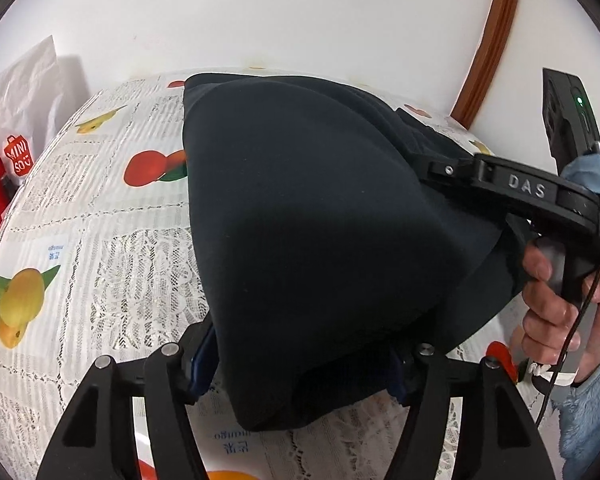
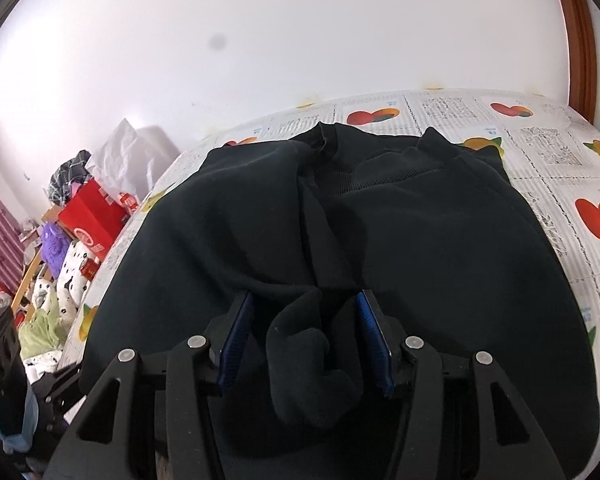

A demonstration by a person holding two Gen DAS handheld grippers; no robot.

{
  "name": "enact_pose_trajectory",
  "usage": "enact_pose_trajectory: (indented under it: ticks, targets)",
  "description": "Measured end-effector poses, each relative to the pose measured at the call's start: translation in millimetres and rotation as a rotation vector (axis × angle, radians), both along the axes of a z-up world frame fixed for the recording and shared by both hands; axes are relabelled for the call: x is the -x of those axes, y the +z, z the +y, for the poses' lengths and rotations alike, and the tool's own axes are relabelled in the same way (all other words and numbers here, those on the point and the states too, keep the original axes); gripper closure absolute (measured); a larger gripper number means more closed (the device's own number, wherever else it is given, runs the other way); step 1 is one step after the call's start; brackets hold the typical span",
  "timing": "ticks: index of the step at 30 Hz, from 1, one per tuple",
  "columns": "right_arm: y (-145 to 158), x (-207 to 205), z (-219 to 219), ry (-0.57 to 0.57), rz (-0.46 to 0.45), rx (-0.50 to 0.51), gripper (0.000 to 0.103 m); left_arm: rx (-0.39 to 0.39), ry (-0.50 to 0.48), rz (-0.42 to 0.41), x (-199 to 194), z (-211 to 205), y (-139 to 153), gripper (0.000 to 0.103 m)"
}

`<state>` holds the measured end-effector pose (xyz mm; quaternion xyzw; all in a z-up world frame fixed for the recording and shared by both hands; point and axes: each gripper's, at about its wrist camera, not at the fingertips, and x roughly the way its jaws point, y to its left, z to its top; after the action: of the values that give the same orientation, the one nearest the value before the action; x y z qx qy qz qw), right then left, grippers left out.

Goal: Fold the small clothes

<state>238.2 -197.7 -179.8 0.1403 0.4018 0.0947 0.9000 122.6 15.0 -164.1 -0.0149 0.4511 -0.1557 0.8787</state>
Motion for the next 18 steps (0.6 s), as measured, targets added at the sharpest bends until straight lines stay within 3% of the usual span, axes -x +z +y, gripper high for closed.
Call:
enact_pose_trajectory:
  ticks: [1, 3, 5, 9, 12, 14, 16, 18]
  targets:
    - [0, -3, 2, -0.003, -0.005, 0.005, 0.053, -0.001, 0.007, -0.002, 0, 0, 0, 0.037]
    - [2, -8, 7, 0.011, -0.017, 0.01, 0.078, -0.01, 0.02, -0.007, 0, -2, -1, 0.037]
    - [8, -10, 12, 0.016, -0.042, 0.048, 0.088, -0.026, 0.03, -0.014, 0, -4, -1, 0.037]
    - [42, 2, 2, 0.004, -0.169, 0.076, 0.093, -0.033, 0.045, -0.019, -1, -4, -2, 0.037]
    - [79, 31, -28, -0.059, -0.319, 0.058, 0.095, -0.034, 0.049, -0.016, -2, -1, -2, 0.037]
    - [88, 53, -51, -0.12, -0.388, 0.066, 0.095, -0.033, 0.033, -0.014, -2, -2, -1, 0.035]
    - [81, 69, -73, -0.147, -0.377, 0.07, 0.095, -0.049, 0.017, -0.019, -1, -7, -1, 0.035]
    - [60, 76, -85, -0.175, -0.298, 0.109, 0.095, -0.064, 0.01, -0.025, 0, -11, -1, 0.035]
